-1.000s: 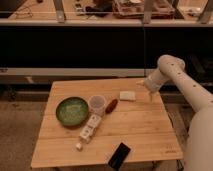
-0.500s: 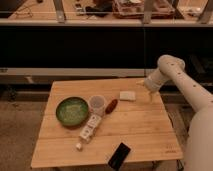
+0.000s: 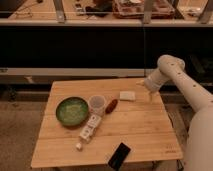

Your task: Place the white sponge in the ceramic bowl

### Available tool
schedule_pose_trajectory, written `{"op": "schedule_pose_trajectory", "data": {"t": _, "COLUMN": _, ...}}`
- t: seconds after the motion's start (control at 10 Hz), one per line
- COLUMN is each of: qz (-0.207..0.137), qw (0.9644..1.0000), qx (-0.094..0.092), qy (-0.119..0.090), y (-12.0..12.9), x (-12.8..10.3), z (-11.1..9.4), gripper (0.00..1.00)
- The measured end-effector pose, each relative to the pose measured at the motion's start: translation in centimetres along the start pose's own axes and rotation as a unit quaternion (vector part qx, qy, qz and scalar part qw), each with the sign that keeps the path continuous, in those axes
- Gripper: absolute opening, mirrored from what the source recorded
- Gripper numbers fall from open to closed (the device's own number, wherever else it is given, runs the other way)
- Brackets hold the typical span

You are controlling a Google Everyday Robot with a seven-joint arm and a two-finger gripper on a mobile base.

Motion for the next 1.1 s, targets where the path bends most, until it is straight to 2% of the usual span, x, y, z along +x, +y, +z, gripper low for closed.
{"op": "schedule_pose_trajectory", "data": {"t": 0.5, "qz": 0.003, "qw": 1.0000, "qx": -0.003, "qy": 0.006, "y": 0.0, "x": 0.1, "z": -0.4, "gripper": 0.80}}
{"op": "schedule_pose_trajectory", "data": {"t": 0.8, "qz": 0.022, "qw": 0.9987, "qx": -0.017, "qy": 0.042, "y": -2.0, "x": -0.7, "z": -1.9, "gripper": 0.80}}
{"op": "schedule_pose_trajectory", "data": {"t": 1.0, "qz": 0.042, "qw": 0.9968, "qx": -0.015, "qy": 0.066, "y": -3.9, "x": -1.5, "z": -2.3, "gripper": 0.80}}
{"op": "schedule_pose_trajectory", "data": {"t": 1.1, "qz": 0.050, "qw": 0.9962, "qx": -0.015, "qy": 0.070, "y": -4.2, "x": -1.7, "z": -2.0, "gripper": 0.80}}
